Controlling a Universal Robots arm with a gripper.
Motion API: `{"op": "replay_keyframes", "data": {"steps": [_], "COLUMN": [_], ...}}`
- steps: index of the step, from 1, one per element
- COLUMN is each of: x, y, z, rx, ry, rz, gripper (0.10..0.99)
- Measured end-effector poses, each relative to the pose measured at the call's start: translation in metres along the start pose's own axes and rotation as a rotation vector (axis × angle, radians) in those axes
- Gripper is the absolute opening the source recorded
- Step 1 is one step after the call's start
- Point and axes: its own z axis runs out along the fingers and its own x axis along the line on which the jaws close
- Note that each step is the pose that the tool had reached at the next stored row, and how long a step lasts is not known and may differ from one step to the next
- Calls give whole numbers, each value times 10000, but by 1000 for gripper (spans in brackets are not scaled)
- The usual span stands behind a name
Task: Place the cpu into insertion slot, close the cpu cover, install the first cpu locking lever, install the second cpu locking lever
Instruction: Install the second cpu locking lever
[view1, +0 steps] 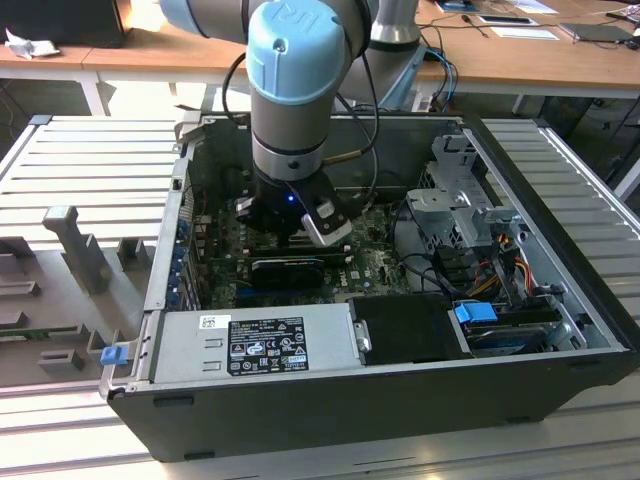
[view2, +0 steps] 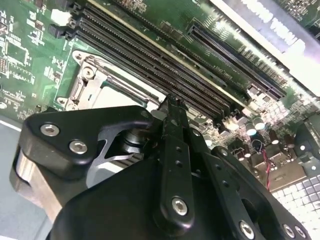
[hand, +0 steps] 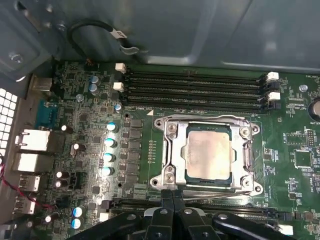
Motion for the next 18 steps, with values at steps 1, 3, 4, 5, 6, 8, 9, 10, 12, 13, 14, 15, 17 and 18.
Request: {"op": "replay_keyframes", "data": {"steps": [1, 3, 4, 5, 6, 8, 9, 10, 12, 13, 14, 15, 17, 18], "x": [9, 30, 45, 54, 66, 88, 95, 102, 107, 109, 109, 109, 110, 117], "y": [-14, -45, -58, -63, -67, -82, -86, -89, -91, -91, -91, -91, -86, -85], "z": [-2, -4, 0, 14, 34, 99, 111, 127, 137, 141, 149, 154, 185, 192], "rx": [-58, -199, -279, -380, -518, -562, -590, -655, -758, -826, -891, -940, -1023, -1035], "ry": [-3, -10, -14, -19, -27, -29, -31, -33, -40, -45, -49, -51, -57, -58], "rz": [-2, -11, -15, -22, -23, -23, -22, -26, -27, -26, -27, -29, -31, -31], "gripper": [106, 106, 106, 106, 106, 106, 106, 106, 106, 106, 106, 106, 106, 106]}}
